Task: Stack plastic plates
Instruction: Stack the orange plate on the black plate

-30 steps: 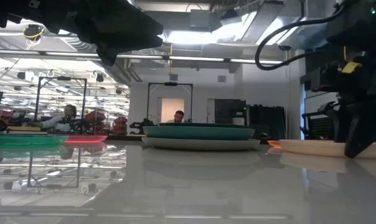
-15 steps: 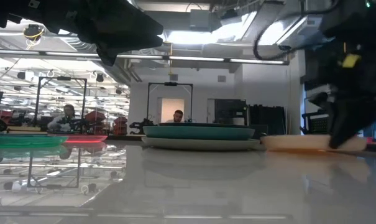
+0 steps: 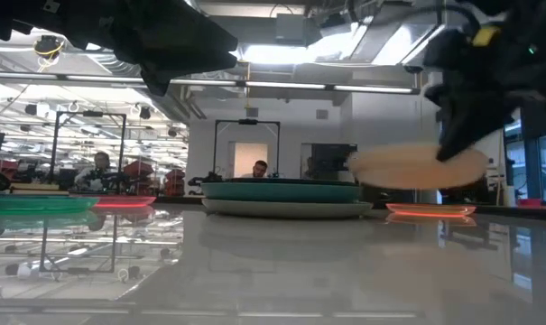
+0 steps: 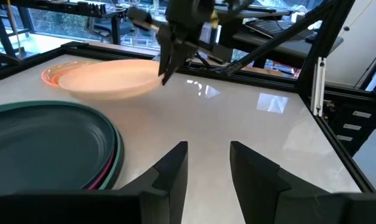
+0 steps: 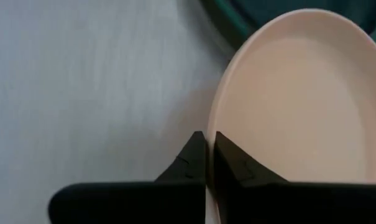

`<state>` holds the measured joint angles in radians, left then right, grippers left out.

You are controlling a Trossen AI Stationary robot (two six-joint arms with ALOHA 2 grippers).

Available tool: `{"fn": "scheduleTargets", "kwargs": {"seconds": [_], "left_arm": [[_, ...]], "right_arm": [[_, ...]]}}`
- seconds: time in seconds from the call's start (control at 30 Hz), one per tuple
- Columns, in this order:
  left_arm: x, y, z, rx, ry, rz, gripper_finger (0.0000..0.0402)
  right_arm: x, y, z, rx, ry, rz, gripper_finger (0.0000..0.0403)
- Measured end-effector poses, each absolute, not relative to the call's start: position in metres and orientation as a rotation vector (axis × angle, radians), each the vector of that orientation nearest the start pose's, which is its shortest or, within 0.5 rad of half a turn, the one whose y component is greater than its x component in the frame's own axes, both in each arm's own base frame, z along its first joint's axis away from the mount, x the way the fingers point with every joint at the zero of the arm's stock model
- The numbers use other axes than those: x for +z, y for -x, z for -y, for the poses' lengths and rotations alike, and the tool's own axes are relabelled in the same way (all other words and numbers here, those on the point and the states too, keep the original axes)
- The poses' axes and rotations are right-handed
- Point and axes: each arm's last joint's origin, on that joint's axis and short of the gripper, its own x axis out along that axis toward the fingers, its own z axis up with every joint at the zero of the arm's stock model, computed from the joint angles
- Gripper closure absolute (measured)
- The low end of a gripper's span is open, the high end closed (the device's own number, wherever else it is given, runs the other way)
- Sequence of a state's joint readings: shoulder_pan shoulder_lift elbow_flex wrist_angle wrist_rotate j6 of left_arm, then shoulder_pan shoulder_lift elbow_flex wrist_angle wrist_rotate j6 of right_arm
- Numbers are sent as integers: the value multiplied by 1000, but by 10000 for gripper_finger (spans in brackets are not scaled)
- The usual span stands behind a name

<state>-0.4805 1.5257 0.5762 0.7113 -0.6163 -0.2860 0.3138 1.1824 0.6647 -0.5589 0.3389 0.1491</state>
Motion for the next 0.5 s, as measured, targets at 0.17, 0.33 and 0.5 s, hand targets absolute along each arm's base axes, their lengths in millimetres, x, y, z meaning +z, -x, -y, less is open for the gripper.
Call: {"fn": "scheduleTargets", "kwargs": {"seconds": [0.17,0.33,0.5], "left_arm": [[181,-263,118,163,161,-182,289],[181,-263,118,164,160,-182,289],[181,-263,118,164,160,-182,289]], "right_arm": [[212,-206,-56,-108,240,-985,401],[228,-211,-55,-159,290,-947,401],[241,-219,-58,-133,321,-863,401]]}}
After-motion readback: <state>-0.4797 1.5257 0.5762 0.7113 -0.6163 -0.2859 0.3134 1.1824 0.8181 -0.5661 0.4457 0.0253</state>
